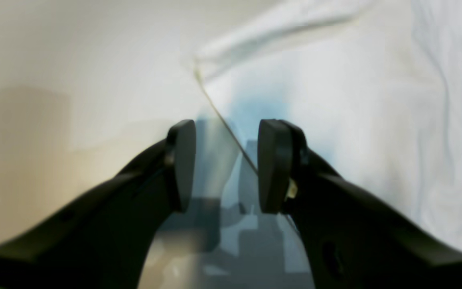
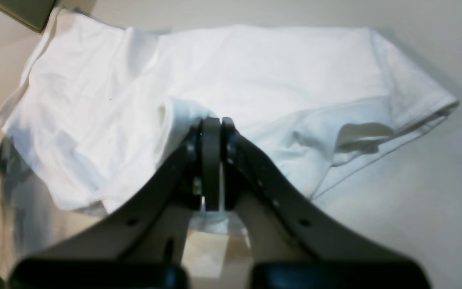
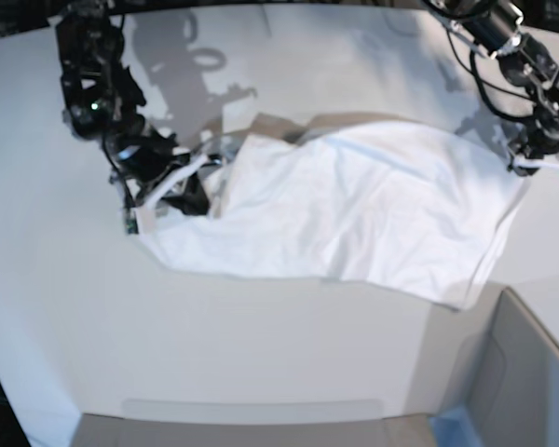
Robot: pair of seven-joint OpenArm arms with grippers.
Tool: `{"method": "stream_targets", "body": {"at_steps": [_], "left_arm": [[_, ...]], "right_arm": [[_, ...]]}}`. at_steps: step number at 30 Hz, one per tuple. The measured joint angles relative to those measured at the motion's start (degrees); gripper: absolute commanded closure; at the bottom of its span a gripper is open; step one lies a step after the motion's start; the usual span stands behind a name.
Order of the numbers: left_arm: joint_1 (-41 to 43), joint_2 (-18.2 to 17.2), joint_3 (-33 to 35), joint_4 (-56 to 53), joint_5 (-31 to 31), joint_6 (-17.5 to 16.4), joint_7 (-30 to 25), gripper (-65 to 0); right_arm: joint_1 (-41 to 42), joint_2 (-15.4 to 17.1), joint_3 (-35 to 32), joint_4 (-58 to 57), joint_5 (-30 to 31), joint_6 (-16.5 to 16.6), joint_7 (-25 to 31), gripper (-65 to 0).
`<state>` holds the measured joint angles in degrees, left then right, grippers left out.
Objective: Layout the t-shirt on the table in an organized manner, then fold the t-shirt properly
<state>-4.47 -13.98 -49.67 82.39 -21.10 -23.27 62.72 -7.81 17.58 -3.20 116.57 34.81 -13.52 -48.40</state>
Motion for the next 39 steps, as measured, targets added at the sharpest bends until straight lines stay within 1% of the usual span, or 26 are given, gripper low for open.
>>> {"method": "stream_targets", "body": {"at_steps": [1,2,5,6,8,11,17,19,22,23,26,29,31,36,39], "left_arm": [[-0.3,-0.5,0.0,-0.8,0.1,0.1,-0.7,-26.3],[-0.5,-0.7,0.0,-1.9,0.0,0.1,-2.2,-26.3],[-1.9,-1.1,0.0,-6.3,0.0,0.0,-4.3,-26.3],[-2.0,-1.5,0.1,-7.4,-0.4,0.0,-5.7,-26.3],[-2.9,-3.2,0.5,-10.6,-1.0,-0.4,-6.0,-26.3],[-3.1,-4.4,0.4,-13.6,-1.7,-0.6,-9.4,-26.3],[-5.4,-5.9,0.3,-18.4,-1.7,-0.6,-10.9,-26.3],[-5.4,-6.0,0.3,-18.8,-3.5,-0.6,-11.4,-26.3],[-5.0,-5.9,0.3,-18.9,-8.1,-0.6,-10.9,-26.0],[-4.9,-5.9,0.3,-19.0,-9.3,-0.6,-10.7,-25.1],[-4.0,-6.0,1.0,-19.0,-10.5,-0.5,-10.6,-19.8],[-2.4,-6.3,5.2,-18.5,-11.2,-0.6,-11.8,-14.6],[-2.4,-6.4,6.7,-18.5,-11.1,-0.6,-11.6,-12.0],[-2.4,-6.1,7.0,-18.7,-11.1,-0.6,-11.9,-6.9],[-2.5,-6.0,7.1,-18.7,-11.1,-0.6,-11.9,0.0]], "right_arm": [[0.0,0.0,0.0,0.0,0.0,0.0,-0.8,0.0],[0.0,0.0,0.0,0.0,0.0,0.0,-1.0,0.0],[0.0,0.0,0.0,0.0,0.0,0.0,-1.1,0.0],[0.0,0.0,0.0,0.0,0.0,0.0,-1.1,0.0],[0.0,0.0,0.0,0.0,0.0,0.0,-1.1,0.0],[0.0,0.0,0.0,0.0,0.0,0.0,-1.2,0.0],[0.0,0.0,0.0,0.0,0.0,0.0,-1.1,0.0],[0.0,0.0,0.0,0.0,0.0,0.0,-1.1,0.0],[0.0,0.0,0.0,0.0,0.0,0.0,-1.1,0.0],[0.0,0.0,0.0,0.0,0.0,0.0,-1.1,0.0],[0.0,0.0,0.0,0.0,0.0,0.0,-1.1,0.0],[0.0,0.0,0.0,0.0,0.0,0.0,-1.1,0.0],[0.0,0.0,0.0,0.0,0.0,0.0,-1.2,0.0],[0.0,0.0,0.0,0.0,0.0,0.0,-1.1,0.0],[0.0,0.0,0.0,0.0,0.0,0.0,-1.1,0.0]]}}
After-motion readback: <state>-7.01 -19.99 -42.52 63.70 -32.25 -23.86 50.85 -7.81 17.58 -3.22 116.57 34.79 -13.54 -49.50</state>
